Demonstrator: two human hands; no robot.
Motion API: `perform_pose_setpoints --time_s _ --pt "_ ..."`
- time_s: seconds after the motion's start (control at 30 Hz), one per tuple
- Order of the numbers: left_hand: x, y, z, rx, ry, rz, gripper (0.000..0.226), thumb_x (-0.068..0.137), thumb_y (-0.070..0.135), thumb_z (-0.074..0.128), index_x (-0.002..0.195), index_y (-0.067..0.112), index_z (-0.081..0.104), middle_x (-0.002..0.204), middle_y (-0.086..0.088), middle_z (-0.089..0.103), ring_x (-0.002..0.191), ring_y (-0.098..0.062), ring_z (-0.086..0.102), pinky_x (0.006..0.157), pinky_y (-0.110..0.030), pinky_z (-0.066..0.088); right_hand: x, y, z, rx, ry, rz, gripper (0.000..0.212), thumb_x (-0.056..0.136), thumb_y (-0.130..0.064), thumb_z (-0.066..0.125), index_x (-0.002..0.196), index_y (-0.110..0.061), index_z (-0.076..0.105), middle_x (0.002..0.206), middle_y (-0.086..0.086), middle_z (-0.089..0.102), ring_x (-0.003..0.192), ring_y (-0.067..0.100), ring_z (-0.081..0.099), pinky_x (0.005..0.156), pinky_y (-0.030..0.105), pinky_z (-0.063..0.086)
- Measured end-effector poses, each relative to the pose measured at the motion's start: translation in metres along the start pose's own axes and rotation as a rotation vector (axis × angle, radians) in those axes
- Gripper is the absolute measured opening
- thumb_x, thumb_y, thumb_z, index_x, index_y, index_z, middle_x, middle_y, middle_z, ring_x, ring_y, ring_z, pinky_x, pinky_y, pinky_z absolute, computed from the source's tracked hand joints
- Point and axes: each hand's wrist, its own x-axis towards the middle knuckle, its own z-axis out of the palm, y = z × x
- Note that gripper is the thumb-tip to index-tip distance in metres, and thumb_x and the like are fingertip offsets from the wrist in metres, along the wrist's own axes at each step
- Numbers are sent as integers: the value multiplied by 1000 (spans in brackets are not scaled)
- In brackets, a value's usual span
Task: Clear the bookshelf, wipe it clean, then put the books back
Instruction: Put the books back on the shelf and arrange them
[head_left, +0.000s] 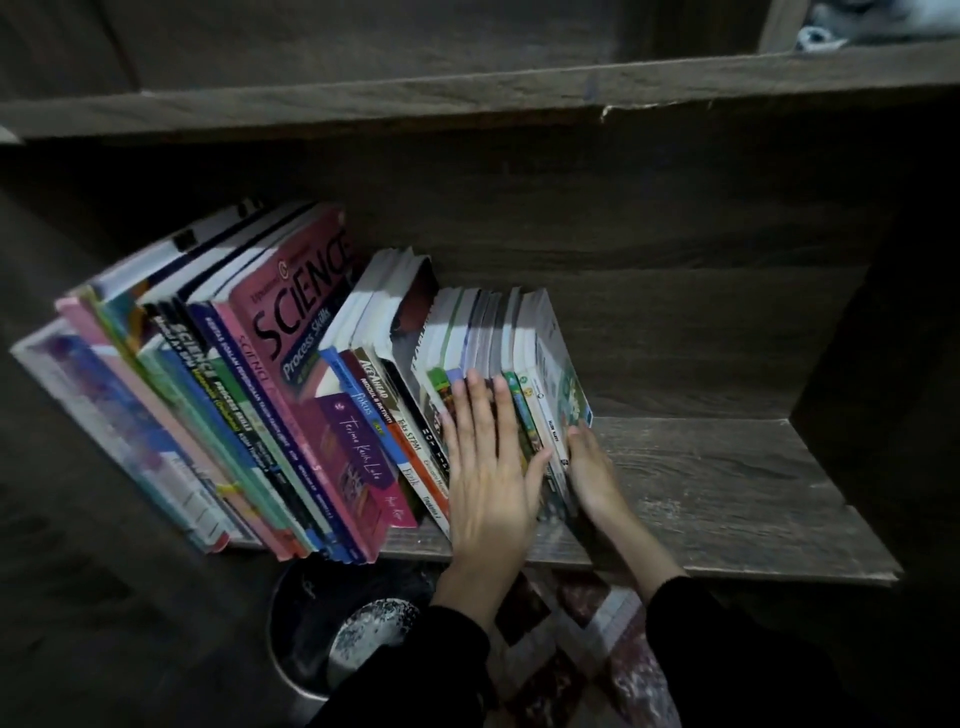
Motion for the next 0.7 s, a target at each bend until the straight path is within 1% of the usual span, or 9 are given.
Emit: perform_pose_setpoints --time_s 0.1,0.13,0.2,0.27,0.37,0.47,0.53,0.6,0.7 --pt "-5 -1 -20 -201 -44 50 71 98 16 53 153 8 9 161 -7 -12 148 -25 -6 116 -52 21 -7 -9 -4 -4 103 13 38 102 -24 39 136 -13 50 138 16 52 127 31 46 104 36 35" --pt "-7 -1 -29 -279 -40 58 64 98 9 50 153 11 17 161 -7 -5 149 -23 1 114 -47 30 -12 -12 -4 3 150 7 33 99 -23 44 128 -15 58 129 16 58 120 31 52 100 37 40" --pt "-11 -5 -50 -408 -4 22 51 96 5 39 146 15 38 158 -9 19 143 -17 26 108 -20 36 -26 -22 -1 52 237 -13 23 96 -20 49 111 -23 65 112 11 67 107 31 60 93 40 48" --pt "-16 -10 -71 -460 59 -27 43 91 7 35 128 9 57 137 -8 44 115 -6 50 89 -6 39 -43 -39 4 98 322 -71 21 95 -16 49 107 -25 65 106 6 67 101 27 61 88 39 50" --pt "-20 -24 -97 -406 193 -116 32 90 10 37 107 6 63 112 1 49 86 1 47 72 -10 36 -69 -72 15 124 436 -304 26 93 -9 50 113 -21 62 109 -2 59 104 18 54 92 37 45" --pt "-18 -42 -119 -297 273 -241 31 89 9 38 110 8 60 116 1 49 87 7 40 72 -19 37 -94 -105 30 21 456 -666 39 89 -6 49 126 -19 55 122 -1 52 116 11 40 98 29 34" --pt "-12 -50 -129 -190 170 -259 45 86 0 44 129 9 52 136 -4 46 84 -4 49 68 -27 44 -103 -125 37 -144 304 -913 57 81 -8 50 137 -19 45 138 6 44 129 16 33 108 32 27" --pt "-6 -54 -134 -61 -49 -255 71 87 -1 48 151 16 24 159 3 15 66 -20 56 57 -37 51 -105 -137 40 -370 84 -1033 75 78 -13 52 147 -31 28 155 7 23 144 23 14 116 39 13" --pt "9 -57 -130 53 -251 -315 88 91 3 47 151 20 -15 157 7 -26 53 -24 52 50 -36 46 -99 -139 39 -631 -140 -1020 84 77 -18 51 150 -40 13 161 -3 7 148 18 0 120 46 5"
